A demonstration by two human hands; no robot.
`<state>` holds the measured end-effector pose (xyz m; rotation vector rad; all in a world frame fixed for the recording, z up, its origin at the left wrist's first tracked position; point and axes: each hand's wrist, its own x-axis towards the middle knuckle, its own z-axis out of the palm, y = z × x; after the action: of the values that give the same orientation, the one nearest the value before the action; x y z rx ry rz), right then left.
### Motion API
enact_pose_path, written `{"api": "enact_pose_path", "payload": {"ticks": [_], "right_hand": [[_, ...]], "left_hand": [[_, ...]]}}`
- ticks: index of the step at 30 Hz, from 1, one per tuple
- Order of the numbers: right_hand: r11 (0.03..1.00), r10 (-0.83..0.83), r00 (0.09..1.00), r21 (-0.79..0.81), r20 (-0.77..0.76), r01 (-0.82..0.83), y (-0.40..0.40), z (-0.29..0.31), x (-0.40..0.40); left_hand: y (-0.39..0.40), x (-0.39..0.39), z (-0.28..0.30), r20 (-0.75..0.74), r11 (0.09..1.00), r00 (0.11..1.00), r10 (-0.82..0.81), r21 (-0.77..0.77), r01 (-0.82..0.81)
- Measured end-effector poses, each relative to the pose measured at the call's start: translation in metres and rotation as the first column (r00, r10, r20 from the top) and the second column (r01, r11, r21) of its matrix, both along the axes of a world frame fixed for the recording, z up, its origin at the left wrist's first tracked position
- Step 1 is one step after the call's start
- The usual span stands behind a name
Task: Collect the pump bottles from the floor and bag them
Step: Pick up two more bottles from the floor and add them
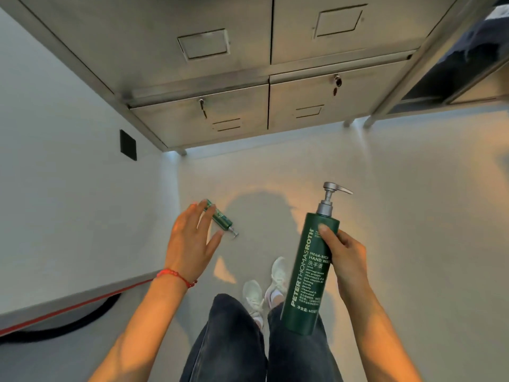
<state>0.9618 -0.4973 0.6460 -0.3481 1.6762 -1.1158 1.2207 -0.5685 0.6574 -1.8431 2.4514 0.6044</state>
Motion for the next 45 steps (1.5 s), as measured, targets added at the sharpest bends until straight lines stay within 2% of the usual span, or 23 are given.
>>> {"api": "enact_pose_path", "payload": {"ticks": [7, 11, 16, 22, 28, 34, 39, 45], "right_hand": [[0.999, 0.032, 0.999, 0.017, -0.004, -0.032, -0.062, -0.026, -0.007], [0.999, 0.011, 0.999, 0.035, -0.036, -0.01, -0.086, -0.043, -0.007], [0.998, -0.03, 0.998, 0.047, -0.047, 0.033, -0.094, -0.077, 0.009], [0.984, -0.142, 0.984, 0.091, -0.106, 0.152, -0.085, -0.148, 0.046], [0.965, -0.221, 0.974, 0.136, -0.038, 0.225, -0.072, -0.242, 0.093], [0.959, -0.216, 0.976, 0.197, 0.034, 0.206, -0.057, -0.359, 0.118], [0.967, -0.118, 0.993, 0.227, 0.014, 0.112, -0.051, -0.457, 0.131], [0.969, -0.063, 0.998, 0.242, 0.028, 0.054, -0.043, -0.525, 0.134]], "left_hand": [[-0.052, -0.005, -0.028, 0.007, 1.0, 1.0, -0.015, 0.015, 0.015], [-0.079, -0.007, -0.052, -0.005, 0.993, 0.993, -0.116, 0.025, 0.116], [-0.112, 0.003, -0.107, 0.002, 0.969, 0.972, -0.236, 0.07, 0.235], [-0.13, 0.03, -0.21, 0.048, 0.872, 0.887, -0.458, 0.215, 0.439], [-0.127, 0.063, -0.309, 0.071, 0.844, 0.863, -0.5, 0.266, 0.466], [-0.143, 0.076, -0.435, 0.103, 0.843, 0.858, -0.503, 0.279, 0.46], [-0.156, 0.082, -0.555, 0.179, 0.789, 0.786, -0.591, 0.332, 0.517], [-0.167, 0.091, -0.65, 0.181, 0.755, 0.765, -0.618, 0.408, 0.513]]}}
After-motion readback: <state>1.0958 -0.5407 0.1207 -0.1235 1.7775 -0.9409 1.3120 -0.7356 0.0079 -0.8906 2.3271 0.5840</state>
